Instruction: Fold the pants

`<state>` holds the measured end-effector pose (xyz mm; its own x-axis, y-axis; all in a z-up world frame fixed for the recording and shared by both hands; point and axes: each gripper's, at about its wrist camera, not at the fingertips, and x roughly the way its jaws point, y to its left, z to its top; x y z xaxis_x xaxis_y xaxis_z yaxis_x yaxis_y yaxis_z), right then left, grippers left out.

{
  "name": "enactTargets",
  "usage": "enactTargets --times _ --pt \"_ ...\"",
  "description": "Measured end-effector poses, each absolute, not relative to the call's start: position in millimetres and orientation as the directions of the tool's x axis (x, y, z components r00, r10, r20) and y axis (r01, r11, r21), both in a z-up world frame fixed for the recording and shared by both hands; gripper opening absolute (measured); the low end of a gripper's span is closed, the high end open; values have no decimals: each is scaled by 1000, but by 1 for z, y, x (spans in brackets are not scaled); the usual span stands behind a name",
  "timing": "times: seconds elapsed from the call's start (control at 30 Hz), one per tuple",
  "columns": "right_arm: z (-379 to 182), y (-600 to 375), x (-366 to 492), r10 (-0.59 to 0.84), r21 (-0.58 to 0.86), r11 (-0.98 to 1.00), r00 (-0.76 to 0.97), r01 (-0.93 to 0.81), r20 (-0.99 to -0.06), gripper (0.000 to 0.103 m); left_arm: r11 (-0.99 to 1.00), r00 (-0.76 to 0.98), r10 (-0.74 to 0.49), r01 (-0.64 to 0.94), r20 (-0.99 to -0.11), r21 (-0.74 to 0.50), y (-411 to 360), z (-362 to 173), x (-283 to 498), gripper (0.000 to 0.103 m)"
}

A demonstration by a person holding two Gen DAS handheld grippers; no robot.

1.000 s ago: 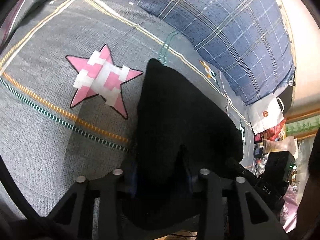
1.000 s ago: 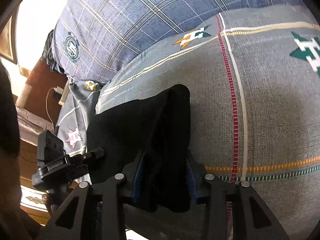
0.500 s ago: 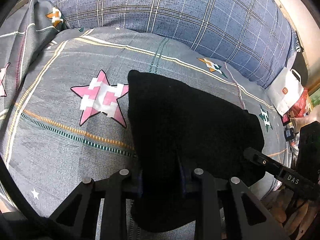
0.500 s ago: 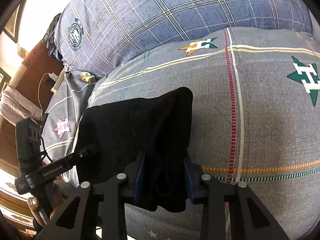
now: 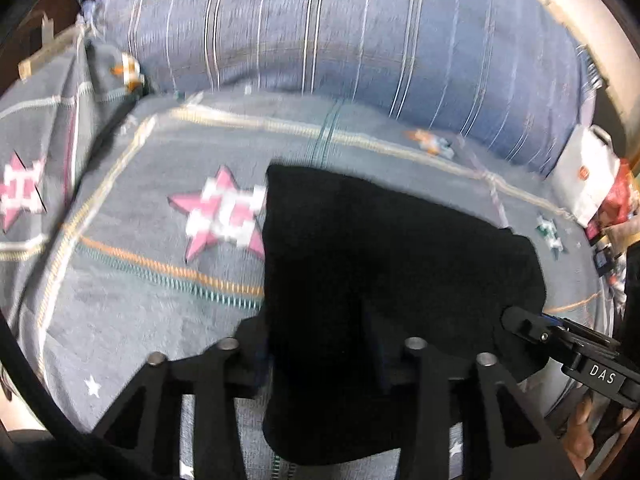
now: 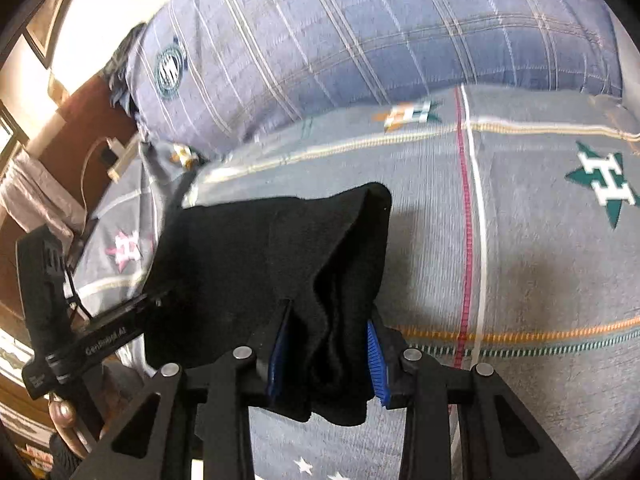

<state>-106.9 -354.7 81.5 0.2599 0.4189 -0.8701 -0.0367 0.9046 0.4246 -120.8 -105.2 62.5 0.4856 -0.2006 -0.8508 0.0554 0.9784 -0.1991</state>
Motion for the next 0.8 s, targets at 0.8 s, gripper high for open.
enactTargets --times 0.8 --pt "79 -353 -148 331 343 939 229 16 -915 47 993 498 -108 16 -860 -115 -106 54 -169 73"
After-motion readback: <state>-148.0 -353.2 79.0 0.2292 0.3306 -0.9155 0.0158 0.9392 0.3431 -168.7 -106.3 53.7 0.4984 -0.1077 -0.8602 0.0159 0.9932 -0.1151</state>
